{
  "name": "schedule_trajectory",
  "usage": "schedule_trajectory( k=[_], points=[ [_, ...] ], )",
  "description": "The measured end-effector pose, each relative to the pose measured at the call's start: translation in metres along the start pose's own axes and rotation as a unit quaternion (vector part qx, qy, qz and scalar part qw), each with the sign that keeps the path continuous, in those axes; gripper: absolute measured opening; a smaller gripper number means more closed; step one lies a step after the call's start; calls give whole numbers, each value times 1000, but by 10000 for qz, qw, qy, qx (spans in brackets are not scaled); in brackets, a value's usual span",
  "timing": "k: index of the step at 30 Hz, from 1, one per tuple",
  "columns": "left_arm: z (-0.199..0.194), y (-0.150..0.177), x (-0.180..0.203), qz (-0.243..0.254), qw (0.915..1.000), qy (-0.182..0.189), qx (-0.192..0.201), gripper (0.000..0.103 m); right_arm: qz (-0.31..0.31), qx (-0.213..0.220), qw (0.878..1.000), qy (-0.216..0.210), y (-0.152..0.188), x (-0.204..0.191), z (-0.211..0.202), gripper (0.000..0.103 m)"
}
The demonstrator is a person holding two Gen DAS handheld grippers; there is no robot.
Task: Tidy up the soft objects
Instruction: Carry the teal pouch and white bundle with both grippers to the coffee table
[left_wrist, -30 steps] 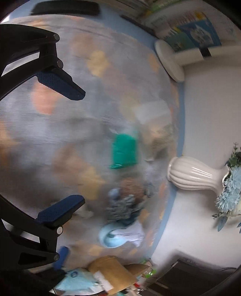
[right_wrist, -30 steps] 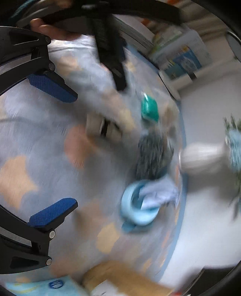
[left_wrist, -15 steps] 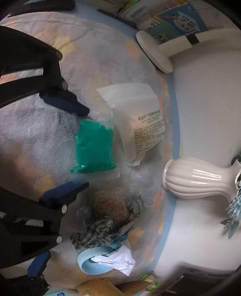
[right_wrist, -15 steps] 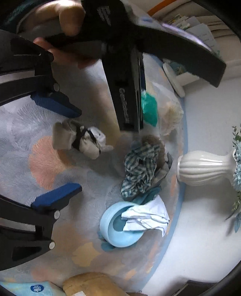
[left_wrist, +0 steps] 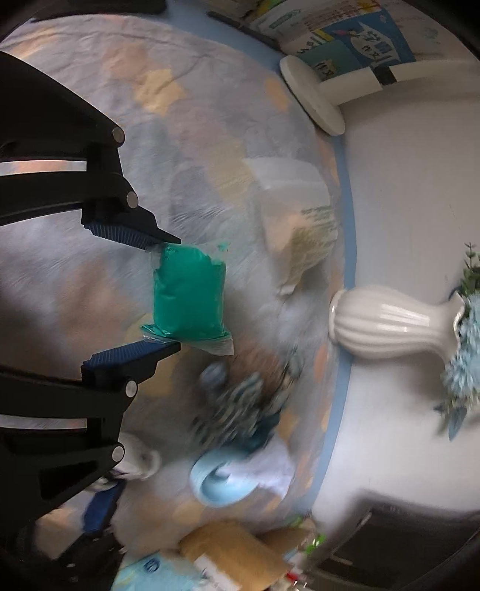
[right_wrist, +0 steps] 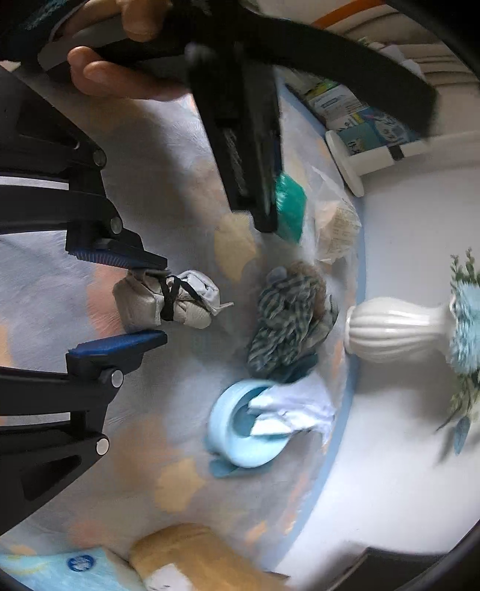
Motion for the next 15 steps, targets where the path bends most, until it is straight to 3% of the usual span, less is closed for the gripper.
schedule_trajectory(
  k=[7,15],
  points=[
    [-24,22,28,-6,9994,328,75,44,716,65,9972,-209,14,35,-19,32],
    [-39,28,89,410,9971,608,177,44,1085,371,9934,-27,22,74,-59,32]
  ],
)
Point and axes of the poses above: each gripper's, at about its wrist camera, not at the fingertips, and z roughly the way its jaws point, x to its right, y to its underside, the point moved 10 cm from there along z, roughly the way its jaws point, and after that the axes turned 5 degrees about -y, right-handed, at the moved point
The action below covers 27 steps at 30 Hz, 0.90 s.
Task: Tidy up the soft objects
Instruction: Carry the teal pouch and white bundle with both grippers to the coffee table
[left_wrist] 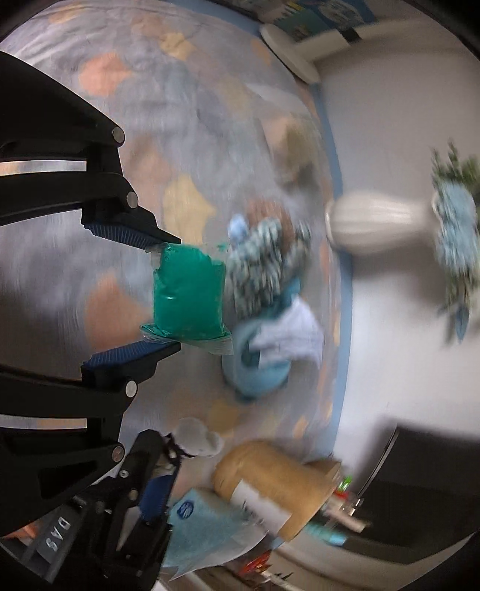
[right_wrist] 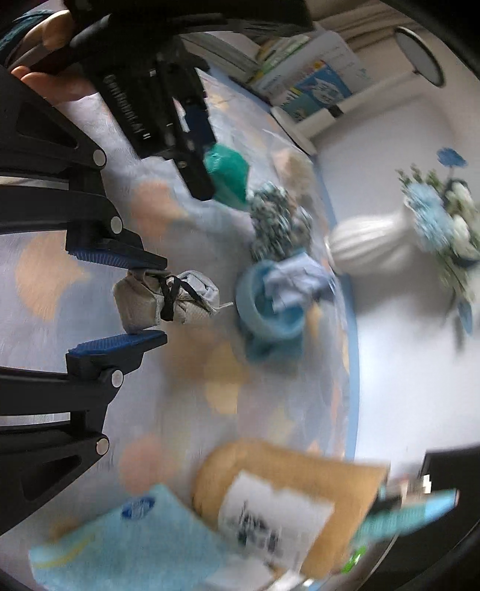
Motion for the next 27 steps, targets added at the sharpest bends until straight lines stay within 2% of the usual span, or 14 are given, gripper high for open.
schedule_trajectory(
  k=[4,10,14,17,27],
  points=[
    [-3,-4,33,304,9994,142,32,44,138,177,9997,-112,-7,13,-24,32],
    [-20,-7,83,712,9966,379,164,45,170,306,9994,-46,-9,33,-64,32],
    [-40,-10,124,1272,9896,529,420,45,201,529,9984,76,-19,53,-88,32],
    [-50,-15,156,1578,9836,676,556,45,386,670,9970,-41,-29,70,-107,32],
    [-75,-50,230,1955,9703,1050,965,45,1230,1308,9837,-42,-47,153,-173,32]
  ],
)
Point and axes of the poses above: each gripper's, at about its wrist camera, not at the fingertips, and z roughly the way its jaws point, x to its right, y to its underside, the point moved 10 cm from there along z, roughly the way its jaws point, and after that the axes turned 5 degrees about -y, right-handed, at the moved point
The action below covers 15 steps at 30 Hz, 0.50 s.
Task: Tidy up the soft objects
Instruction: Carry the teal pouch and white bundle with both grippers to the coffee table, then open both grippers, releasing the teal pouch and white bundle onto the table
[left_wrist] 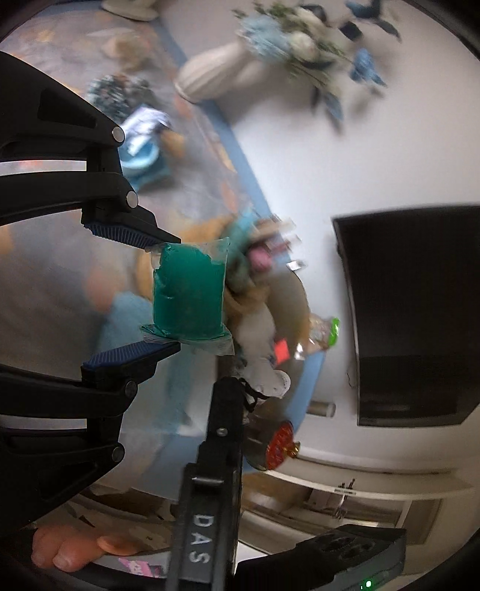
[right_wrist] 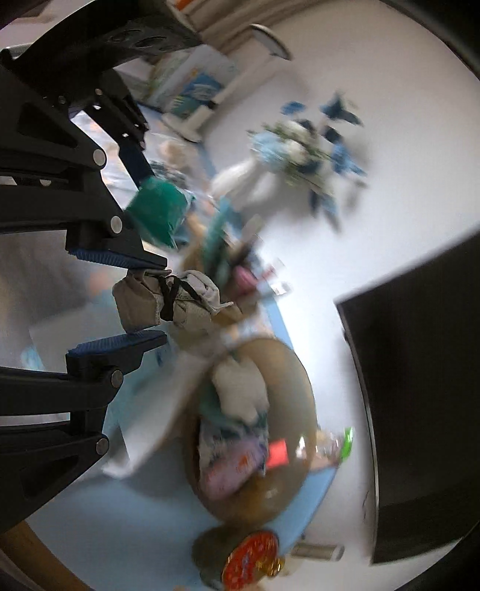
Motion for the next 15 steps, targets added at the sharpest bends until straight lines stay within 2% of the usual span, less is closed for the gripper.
schedule_trajectory(
  k=[8,12,15],
  points=[
    [28,-38,45,110,9995,272,98,45,420,459,9964,579,-50,67,-24,32],
    [45,-63,62,-115,9984,516,176,45,404,628,9916,1056,-78,93,-25,32],
    [57,-81,69,-258,9979,539,256,45,506,708,9896,1147,-98,110,-22,32]
  ],
)
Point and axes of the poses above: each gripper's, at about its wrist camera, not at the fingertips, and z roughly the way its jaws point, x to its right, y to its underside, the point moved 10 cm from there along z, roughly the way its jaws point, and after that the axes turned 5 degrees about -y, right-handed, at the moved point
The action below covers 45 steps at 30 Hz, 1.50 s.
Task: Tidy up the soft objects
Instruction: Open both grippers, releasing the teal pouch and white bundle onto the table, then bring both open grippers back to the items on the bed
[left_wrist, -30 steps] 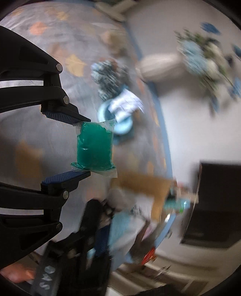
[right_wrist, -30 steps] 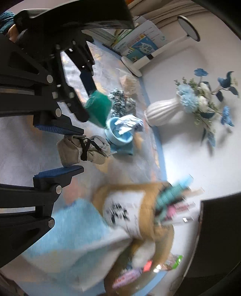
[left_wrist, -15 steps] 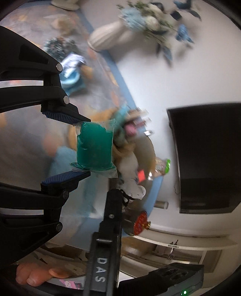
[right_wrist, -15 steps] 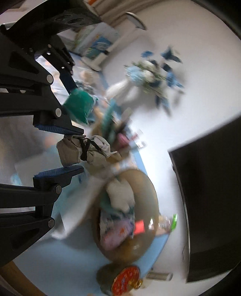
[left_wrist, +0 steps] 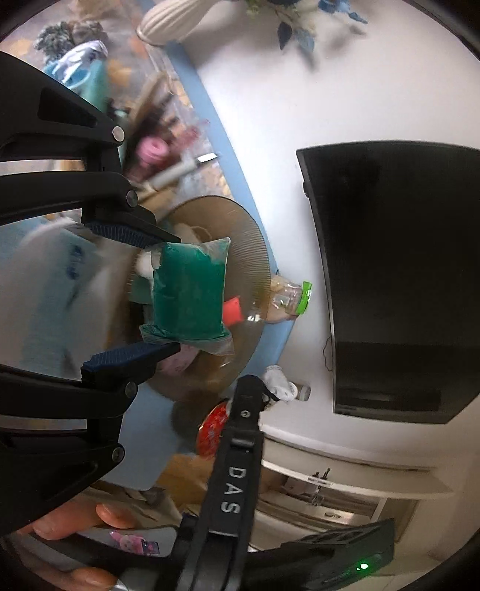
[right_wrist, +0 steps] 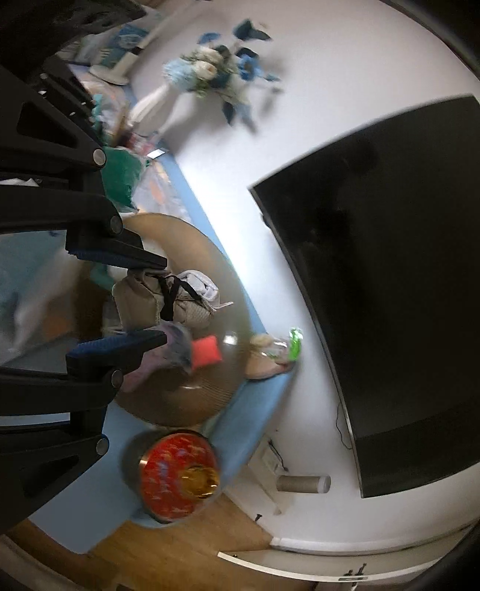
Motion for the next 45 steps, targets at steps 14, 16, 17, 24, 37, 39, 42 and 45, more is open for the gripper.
schedule_trajectory(
  k=[14,16,17,24,37,39,42,45],
  points=[
    [67,-14,5,51,9984,-555,-105,73,-179,-37,9998,113,-45,11,69,33],
    [68,-17,6,156,9977,-657,-3,86,-183,-218,9995,118,-44,12,78,54],
    [69,-18,6,198,9975,-678,19,86,-106,-269,9995,96,-42,14,81,78],
    [56,-11,11,410,9972,-630,5,86,225,-198,9995,-133,-29,19,66,86],
    [-26,3,-6,513,9955,-759,223,87,-337,453,9984,58,11,-41,-23,86],
    [-39,9,-15,434,9956,-801,233,87,-533,414,9977,35,18,-57,-27,86],
    [-66,27,-33,488,9933,-1014,255,89,-848,373,9956,-110,31,-87,-36,86],
    [-90,52,-63,575,9881,-1396,279,94,-1199,354,9907,-532,51,-128,-44,87]
  ],
)
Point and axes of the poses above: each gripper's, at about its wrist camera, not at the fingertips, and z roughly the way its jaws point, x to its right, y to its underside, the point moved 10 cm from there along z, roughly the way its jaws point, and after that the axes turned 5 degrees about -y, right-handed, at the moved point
